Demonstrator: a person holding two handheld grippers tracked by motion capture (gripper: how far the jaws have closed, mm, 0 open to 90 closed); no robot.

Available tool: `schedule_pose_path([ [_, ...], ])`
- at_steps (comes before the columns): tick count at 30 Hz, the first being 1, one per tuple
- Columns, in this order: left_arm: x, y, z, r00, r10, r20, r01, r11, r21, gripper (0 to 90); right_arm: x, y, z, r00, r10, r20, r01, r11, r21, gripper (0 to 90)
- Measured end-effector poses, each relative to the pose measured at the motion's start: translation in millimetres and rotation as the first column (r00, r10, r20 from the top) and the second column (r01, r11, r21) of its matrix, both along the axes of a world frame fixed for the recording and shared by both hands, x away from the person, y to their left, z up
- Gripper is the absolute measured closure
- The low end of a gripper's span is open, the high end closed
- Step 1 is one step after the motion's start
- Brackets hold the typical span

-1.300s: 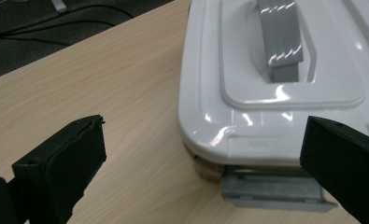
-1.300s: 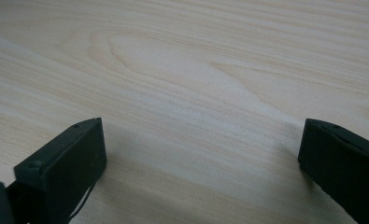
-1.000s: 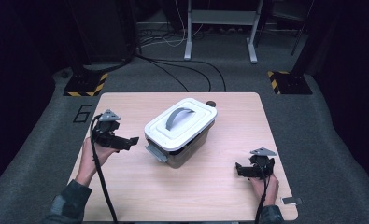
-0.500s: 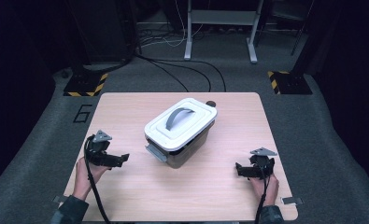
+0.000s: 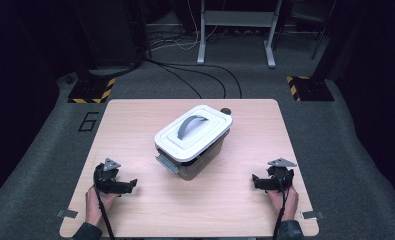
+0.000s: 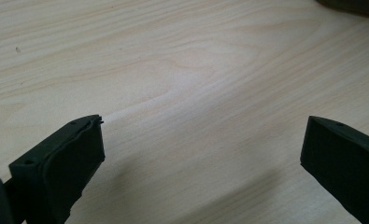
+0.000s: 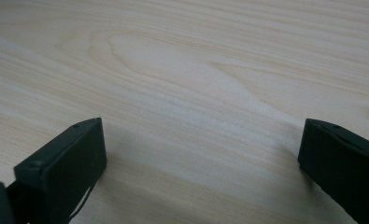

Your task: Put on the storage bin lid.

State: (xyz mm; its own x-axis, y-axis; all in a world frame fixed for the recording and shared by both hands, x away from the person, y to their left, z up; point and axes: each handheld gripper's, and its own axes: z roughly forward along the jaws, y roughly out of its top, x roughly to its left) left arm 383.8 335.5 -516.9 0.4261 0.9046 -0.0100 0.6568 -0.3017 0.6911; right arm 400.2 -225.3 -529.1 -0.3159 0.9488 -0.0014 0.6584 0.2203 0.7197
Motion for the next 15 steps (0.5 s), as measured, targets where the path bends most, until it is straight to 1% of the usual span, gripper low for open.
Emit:
schedule_pose_path([
  [1, 0.4, -0.4, -2.6, 1.0000, 0.005, 0.002, -0.005, 1.0000, -0.006, 0.0, 0.0, 0.0, 0.0, 1.0000, 0.000, 0.000, 0.000, 1.0000, 0.000, 0.2],
  [3, 0.9, -0.7, -6.4, 0.9999, 0.009, 0.008, -0.009, 1.0000, 0.001, 0.0, 0.0, 0.0, 0.0, 1.0000, 0.001, 0.000, -0.001, 1.0000, 0.000, 0.2],
  [5, 1.0, -1.0, -9.9, 0.9999, 0.010, -0.002, -0.010, 0.9999, -0.003, 0.0, 0.0, 0.0, 0.0, 1.0000, 0.000, 0.000, 0.000, 1.0000, 0.000, 0.2],
  [6, 0.2, -1.5, -12.0, 0.9998, 0.016, 0.011, -0.016, 0.9999, 0.001, 0.0, -0.1, 0.0, 0.0, 1.0000, 0.000, 0.000, 0.000, 1.0000, 0.000, 0.2],
  [7, -1.0, -1.5, -14.1, 0.9989, 0.028, 0.037, -0.028, 0.9995, -0.011, 0.0, 0.0, 0.0, 0.0, 1.0000, 0.001, 0.000, -0.001, 1.0000, 0.000, 0.2],
  [8, -1.0, -1.5, -14.1, 0.9989, 0.028, 0.037, -0.028, 0.9995, -0.011, 0.0, 0.0, 0.0, 0.0, 1.0000, 0.001, 0.000, -0.001, 1.0000, 0.000, 0.2],
  [9, -1.6, -1.0, -13.4, 0.9993, 0.023, 0.028, -0.023, 0.9997, -0.005, 0.0, -0.1, 0.0, 0.0, 1.0000, 0.000, 0.001, 0.000, 1.0000, -0.001, 0.2],
  [10, -2.3, -1.3, -14.5, 0.9989, 0.028, 0.037, -0.028, 0.9995, -0.012, 0.0, -0.1, 0.0, 0.0, 1.0000, 0.001, 0.000, -0.001, 1.0000, -0.002, 0.2],
  [15, -2.4, -1.1, -14.3, 0.9989, 0.029, 0.036, -0.029, 0.9995, -0.011, 0.0, -0.2, 0.1, 0.0, 1.0000, 0.001, 0.001, -0.001, 1.0000, -0.002, 0.2],
])
